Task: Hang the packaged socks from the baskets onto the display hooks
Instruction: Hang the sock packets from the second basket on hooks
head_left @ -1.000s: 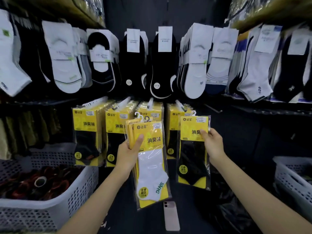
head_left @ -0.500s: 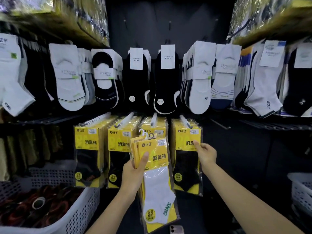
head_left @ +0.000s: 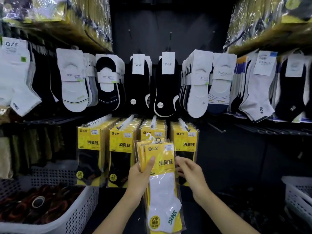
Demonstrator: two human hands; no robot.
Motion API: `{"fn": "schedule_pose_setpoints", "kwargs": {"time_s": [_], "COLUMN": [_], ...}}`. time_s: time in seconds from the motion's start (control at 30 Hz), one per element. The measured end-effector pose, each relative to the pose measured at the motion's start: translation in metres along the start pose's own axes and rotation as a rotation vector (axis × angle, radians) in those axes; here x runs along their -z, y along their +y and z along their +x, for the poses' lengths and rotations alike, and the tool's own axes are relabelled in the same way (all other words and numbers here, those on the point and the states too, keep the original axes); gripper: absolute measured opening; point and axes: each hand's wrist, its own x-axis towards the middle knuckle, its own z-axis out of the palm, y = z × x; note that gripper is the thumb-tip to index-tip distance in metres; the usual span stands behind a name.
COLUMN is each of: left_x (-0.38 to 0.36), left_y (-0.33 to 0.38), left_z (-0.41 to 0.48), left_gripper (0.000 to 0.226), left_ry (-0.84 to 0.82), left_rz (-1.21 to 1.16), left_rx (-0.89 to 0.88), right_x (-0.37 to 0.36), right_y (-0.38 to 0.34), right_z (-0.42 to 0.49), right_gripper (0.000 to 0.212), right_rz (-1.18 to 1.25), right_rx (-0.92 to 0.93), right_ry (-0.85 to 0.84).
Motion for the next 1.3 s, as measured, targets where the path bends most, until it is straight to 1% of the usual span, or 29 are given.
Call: {"fn": "schedule_pose_setpoints", "kwargs": {"time_s": [0.1, 0.27, 0.33, 0.43, 0.47, 0.53, 0.57, 0.7, 0.83, 0.93, 1.07, 1.2, 1.3], "left_x": [-0.008, -0.008, -0.005, 0.001, 0.003, 0.007, 0.009, 0.019, 0.029, 0.031, 0.031, 0.028, 0.024], "left_y": [0.006, 0.012, 0.015, 0.015, 0.014, 0.013, 0.011, 0.009, 0.008, 0.005, 0.0, -0.004, -0.006], "left_z": [-0.01, -0.02, -0.022, -0.022, -0.022, -0.021, -0.019, -0.009, 0.004, 0.011, 0.019, 0.023, 0.026], "left_gripper": [0.029, 0.037, 0.032, 0.015, 0.014, 0.016, 0.017, 0.01, 0.007, 0.007, 0.003, 0.002, 0.002], "left_ry": [0.003, -0.012, -0.057, -0.142, -0.158, -0.155, -0.13, 0.013, 0.071, 0.08, 0.076, 0.06, 0.058], "left_rz": [-0.021, -0.004, -0.009, -0.051, -0.045, -0.015, -0.001, 0.001, -0.003, -0.002, -0.001, -0.01, -0.026], "left_rx": [-0.023, -0.052, -0.035, 0.028, 0.043, 0.049, 0.043, 0.009, 0.002, 0.004, 0.001, -0.002, -0.008], "right_x": [-0.007, 0.0, 0.004, 0.013, 0.016, 0.022, 0.026, 0.043, 0.057, 0.059, 0.058, 0.054, 0.048], "right_y": [-0.008, -0.014, -0.015, -0.01, -0.008, -0.003, -0.001, -0.004, -0.014, -0.019, -0.018, -0.009, -0.003], "right_z": [-0.021, -0.032, -0.033, -0.03, -0.029, -0.025, -0.022, -0.001, 0.025, 0.045, 0.065, 0.081, 0.091], "right_gripper": [0.018, 0.018, 0.024, 0.045, 0.043, 0.023, 0.018, 0.018, 0.016, 0.016, 0.016, 0.017, 0.014], "right_rz": [0.049, 0.119, 0.139, 0.118, 0.115, 0.128, 0.123, 0.105, 0.01, -0.027, -0.08, -0.055, 0.004], "right_rx": [0.086, 0.047, 0.032, 0.025, 0.022, 0.003, -0.008, 0.006, 0.094, 0.116, 0.15, 0.099, 0.05], "right_ry": [-0.003, -0.045, -0.053, 0.005, 0.027, 0.064, 0.087, 0.195, 0.266, 0.262, 0.171, 0.12, 0.146]}}
